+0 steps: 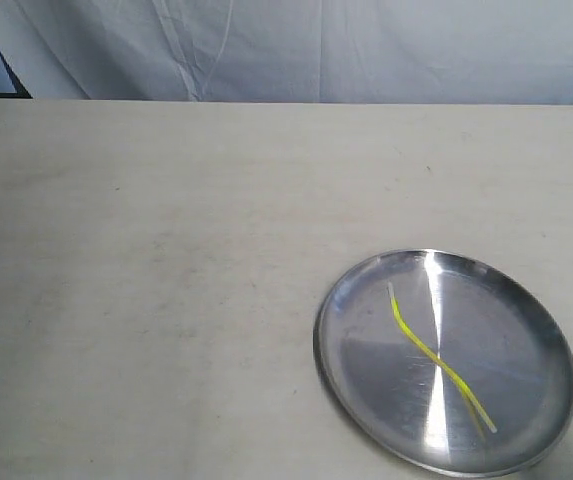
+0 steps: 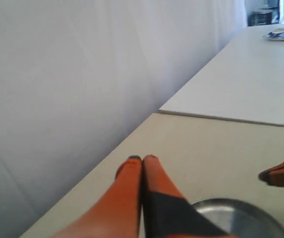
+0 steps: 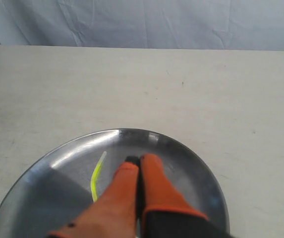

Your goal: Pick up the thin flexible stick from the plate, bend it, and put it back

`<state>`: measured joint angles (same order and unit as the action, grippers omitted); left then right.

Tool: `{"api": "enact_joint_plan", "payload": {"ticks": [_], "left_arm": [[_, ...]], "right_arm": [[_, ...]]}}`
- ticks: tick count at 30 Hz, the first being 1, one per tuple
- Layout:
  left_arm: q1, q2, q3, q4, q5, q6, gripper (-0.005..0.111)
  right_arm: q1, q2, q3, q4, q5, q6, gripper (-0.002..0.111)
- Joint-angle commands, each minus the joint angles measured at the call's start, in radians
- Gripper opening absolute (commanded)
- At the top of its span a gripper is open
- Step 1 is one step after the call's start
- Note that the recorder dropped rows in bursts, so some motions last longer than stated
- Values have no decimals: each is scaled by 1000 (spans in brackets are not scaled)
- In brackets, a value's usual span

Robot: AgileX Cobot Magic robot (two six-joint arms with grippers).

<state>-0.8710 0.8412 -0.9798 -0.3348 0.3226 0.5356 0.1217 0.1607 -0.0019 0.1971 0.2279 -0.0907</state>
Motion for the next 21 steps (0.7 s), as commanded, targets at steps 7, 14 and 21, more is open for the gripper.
{"api": "enact_joint_plan", "payload": {"ticks": [7, 14, 21], "left_arm": [[407, -239, 504, -449, -408, -5, 0], [631, -589, 749, -449, -349, -2, 0], [765, -841, 899, -401, -164, -2, 0]], "right_arm": [[-4, -5, 2, 14, -4, -4, -1], [-4, -5, 2, 14, -4, -4, -1], [-4, -5, 2, 14, -4, -4, -1]]}}
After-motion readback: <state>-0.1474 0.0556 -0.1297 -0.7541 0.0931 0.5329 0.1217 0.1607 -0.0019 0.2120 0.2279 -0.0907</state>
